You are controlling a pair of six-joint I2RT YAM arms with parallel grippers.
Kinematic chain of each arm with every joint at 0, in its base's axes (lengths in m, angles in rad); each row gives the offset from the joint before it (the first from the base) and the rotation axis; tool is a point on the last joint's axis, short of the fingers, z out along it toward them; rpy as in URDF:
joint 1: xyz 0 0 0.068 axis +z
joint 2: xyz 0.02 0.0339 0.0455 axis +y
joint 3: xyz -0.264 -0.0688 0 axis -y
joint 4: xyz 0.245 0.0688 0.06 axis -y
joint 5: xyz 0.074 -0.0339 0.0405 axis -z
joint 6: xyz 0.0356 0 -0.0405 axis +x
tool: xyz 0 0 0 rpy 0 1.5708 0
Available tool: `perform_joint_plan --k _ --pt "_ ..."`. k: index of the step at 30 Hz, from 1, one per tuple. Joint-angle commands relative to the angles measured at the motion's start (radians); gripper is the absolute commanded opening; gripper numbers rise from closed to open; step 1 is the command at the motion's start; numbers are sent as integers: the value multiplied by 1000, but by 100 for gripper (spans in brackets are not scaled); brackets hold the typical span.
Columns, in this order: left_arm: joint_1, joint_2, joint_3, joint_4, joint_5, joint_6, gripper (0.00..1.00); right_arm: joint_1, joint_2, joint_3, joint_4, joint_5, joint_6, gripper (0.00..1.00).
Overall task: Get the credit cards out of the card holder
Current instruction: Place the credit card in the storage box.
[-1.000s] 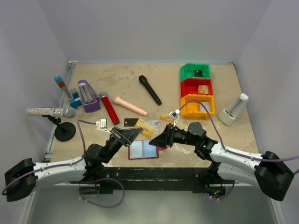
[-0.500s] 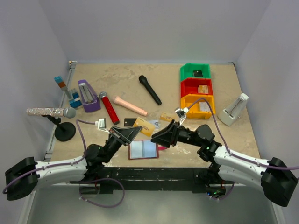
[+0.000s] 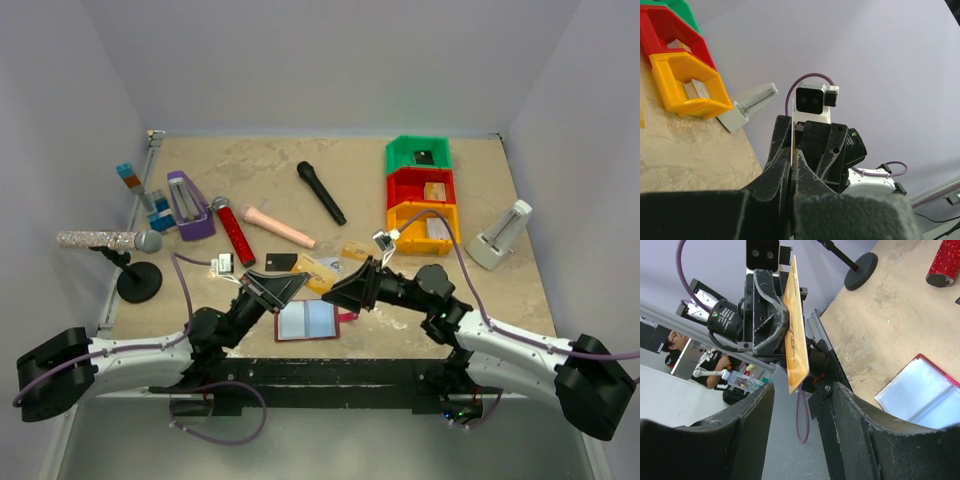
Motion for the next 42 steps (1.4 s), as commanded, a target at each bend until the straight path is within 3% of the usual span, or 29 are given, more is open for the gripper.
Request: perform_joint_plan --k 1,4,11,15,18,20,21,25,27,29,32,42 --pt "-1 22 -158 111 19 -13 0 -10 2 58 25 26 -9 54" --pt "-1 34 -158 121 25 -14 0 -15 10 77 22 26 -9 49" --pt "-1 39 -154 134 50 -2 2 -23 50 108 14 -14 0 15" --pt "-1 11 -168 123 58 6 41 -64 7 103 -51 -66 -3 0" --pt "3 -111 -206 50 18 12 58 -143 -77 132 -316 -138 -67 0" --pt "9 -231 -220 -60 -8 19 61 -199 -123 195 -528 -172 -156 0" --pt "11 -295 -219 -137 -16 24 62 -223 -131 231 -712 -181 -218 0" --pt "14 -568 -100 -708 -56 72 62 -320 -53 393 -1135 -187 -398 0" --pt "15 -618 -20 -919 -80 104 62 -351 31 434 -1237 -195 -458 0" --pt "17 -623 48 -1108 -105 113 61 -377 119 448 -1266 -218 -475 0" --pt "17 -581 112 -1237 -102 127 61 -395 232 482 -1293 -241 -520 0" --pt "17 -482 168 -1281 -60 168 59 -458 476 575 -1339 -177 -596 0"
